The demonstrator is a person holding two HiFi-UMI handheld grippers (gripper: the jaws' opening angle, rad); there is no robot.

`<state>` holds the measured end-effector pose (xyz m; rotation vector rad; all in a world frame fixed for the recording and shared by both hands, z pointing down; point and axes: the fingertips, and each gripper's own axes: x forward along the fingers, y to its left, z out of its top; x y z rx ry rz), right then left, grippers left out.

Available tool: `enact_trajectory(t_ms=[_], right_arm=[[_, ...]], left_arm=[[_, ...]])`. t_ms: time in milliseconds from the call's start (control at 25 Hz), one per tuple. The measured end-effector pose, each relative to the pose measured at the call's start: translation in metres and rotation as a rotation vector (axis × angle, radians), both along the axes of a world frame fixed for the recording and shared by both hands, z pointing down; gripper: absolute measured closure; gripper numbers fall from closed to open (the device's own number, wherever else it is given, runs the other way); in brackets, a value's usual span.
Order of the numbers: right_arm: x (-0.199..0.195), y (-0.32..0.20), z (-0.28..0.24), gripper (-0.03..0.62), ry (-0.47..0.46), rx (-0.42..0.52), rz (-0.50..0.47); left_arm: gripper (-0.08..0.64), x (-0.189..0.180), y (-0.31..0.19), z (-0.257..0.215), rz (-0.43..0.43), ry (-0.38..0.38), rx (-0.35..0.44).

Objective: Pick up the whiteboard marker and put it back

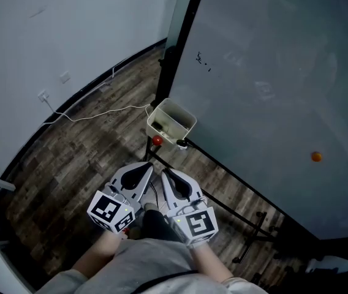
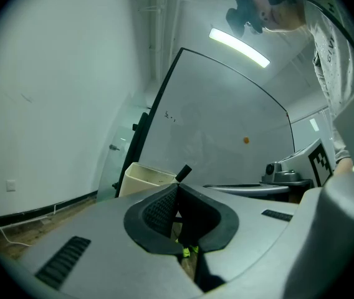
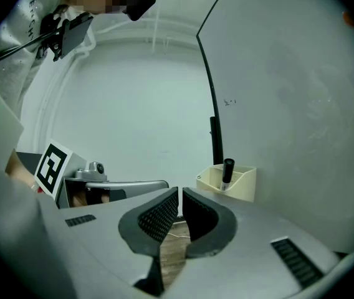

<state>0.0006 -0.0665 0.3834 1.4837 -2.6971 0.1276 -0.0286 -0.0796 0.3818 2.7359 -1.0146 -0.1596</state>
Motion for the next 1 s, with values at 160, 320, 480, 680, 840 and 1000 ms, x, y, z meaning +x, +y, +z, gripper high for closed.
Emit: enact_trajectory(t_ms=[160,320,480,680,840,1000], right_arm=[[0.021,-0.025,0.001,0.571,0.007,-0.003,0.053],[0.032,-0.043,0.001,0.571,0.015,-0.001,0.074],[0.035,-0.051,-0.001,0.497,0.027,0.01,0.054],[0.045,-0.063,0.003,0.485,0.028,-0.013,0.068],[0.05,-0.075,0.0,0.479,0.001,0.006,0.066],[0.048,-0.083,0.0,0.479,-0.02,0.001,0.042]], left_arm=[[0.549,0.016,-0.018,0.001,0.019,-0.003,-0.001],[0.549,0.023,-0.031,0.006,0.033,0.006,0.0],[0.549,0.024,-0.041,0.008,0.026,0.0,-0.005],[0.549,0.027,-0.053,0.014,0.018,-0.008,-0.019],[0.549,0.032,-0.058,0.02,0.026,-0.021,-0.024],[0.549,0.034,-0.063,0.025,0.025,-0.025,-0.034]])
